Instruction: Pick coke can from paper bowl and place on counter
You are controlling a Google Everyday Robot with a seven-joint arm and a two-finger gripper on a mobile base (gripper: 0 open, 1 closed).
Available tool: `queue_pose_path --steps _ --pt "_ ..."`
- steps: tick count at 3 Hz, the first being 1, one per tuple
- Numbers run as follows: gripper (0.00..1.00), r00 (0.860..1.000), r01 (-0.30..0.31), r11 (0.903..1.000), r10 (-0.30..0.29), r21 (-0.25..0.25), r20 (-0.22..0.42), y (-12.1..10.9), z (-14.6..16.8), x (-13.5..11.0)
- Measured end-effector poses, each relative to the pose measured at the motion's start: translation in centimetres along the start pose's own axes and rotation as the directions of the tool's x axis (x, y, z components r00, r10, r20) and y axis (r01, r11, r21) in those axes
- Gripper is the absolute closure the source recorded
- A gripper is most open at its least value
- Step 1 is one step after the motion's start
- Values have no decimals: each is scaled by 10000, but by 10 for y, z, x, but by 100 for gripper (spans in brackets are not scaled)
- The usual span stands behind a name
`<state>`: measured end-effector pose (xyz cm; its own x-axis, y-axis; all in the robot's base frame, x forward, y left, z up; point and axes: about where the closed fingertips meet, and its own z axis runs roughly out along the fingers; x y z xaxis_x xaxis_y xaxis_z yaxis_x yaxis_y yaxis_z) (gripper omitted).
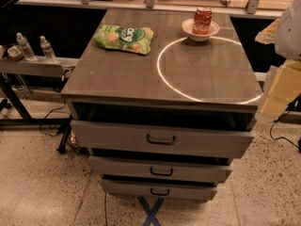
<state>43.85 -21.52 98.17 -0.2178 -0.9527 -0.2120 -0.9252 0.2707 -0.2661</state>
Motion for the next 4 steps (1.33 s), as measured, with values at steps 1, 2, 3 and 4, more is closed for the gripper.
queue_pose_path --steps 1,2,3,4 --pt "0 10000 0 10000 0 2 1 0 0 0" --pt "0 9994 59 9999 -64 142 350 -16 9 -11" --pt "0 9940 138 9973 -215 723 1076 -65 25 -32" --pt "0 9743 164 9814 -586 1912 2174 -146 40 -70"
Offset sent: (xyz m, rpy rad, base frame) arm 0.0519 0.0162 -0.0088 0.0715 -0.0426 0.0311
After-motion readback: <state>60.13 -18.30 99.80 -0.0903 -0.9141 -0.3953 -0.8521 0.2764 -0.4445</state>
